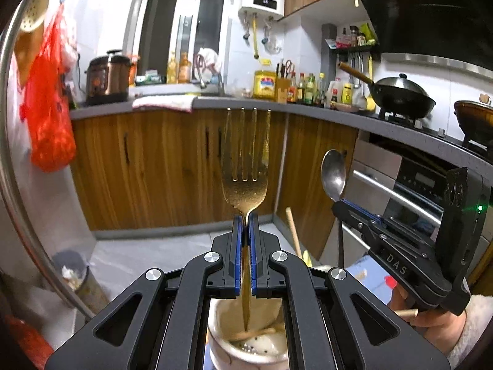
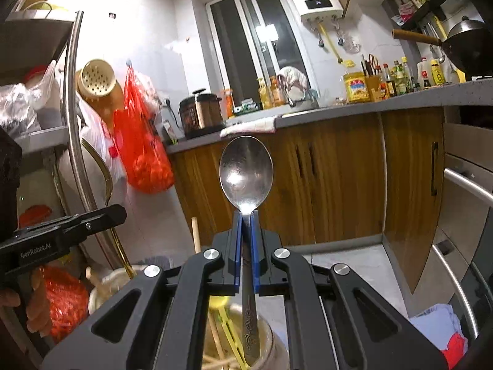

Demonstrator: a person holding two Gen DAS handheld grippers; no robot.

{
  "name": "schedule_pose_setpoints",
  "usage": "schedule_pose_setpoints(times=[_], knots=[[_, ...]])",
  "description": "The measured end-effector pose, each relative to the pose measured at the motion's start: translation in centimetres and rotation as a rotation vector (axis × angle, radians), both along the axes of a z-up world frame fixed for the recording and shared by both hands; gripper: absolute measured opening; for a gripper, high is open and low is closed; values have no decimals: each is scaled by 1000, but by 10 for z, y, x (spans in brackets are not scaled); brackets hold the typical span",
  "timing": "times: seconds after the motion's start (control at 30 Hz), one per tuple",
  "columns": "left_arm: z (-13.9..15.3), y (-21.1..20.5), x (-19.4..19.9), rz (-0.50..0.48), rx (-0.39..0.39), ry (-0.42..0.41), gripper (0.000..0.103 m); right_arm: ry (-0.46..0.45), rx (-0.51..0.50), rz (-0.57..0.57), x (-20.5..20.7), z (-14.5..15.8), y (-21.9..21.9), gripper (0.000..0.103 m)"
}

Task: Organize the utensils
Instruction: 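Lift the gold fork and spoon and carry both over the ceramic holder, then open the left tool over the larger pot while the right tool releases the spoon into the smaller pot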

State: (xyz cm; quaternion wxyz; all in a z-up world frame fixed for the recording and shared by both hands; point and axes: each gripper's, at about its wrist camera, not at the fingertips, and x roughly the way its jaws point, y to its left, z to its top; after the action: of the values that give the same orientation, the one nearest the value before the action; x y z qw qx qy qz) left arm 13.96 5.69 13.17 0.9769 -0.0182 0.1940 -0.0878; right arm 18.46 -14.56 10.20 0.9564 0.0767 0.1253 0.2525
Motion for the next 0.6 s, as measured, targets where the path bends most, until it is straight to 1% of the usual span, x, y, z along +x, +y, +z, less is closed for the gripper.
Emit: schedule_pose_setpoints(times=[0.17, 0.27, 0.4, 0.47, 0.6], knots=[[-17, 2, -6, -19, -14, 43, 5, 39, -33, 28, -16, -15, -4, 6], [-26, 2, -6, -34, -28, 79, 5, 67, -23, 57, -24, -20, -7, 6], [-33, -1, -9, -17, -2, 74, 5, 100, -30, 68, -29, -25, -6, 6], [-32, -1, -10, -17, -6, 77, 5, 117, -37, 70, -30, -27, -4, 6], [-31, -3, -10, -8, 13, 69, 5, 125, -49, 73, -30, -30, -1, 6]])
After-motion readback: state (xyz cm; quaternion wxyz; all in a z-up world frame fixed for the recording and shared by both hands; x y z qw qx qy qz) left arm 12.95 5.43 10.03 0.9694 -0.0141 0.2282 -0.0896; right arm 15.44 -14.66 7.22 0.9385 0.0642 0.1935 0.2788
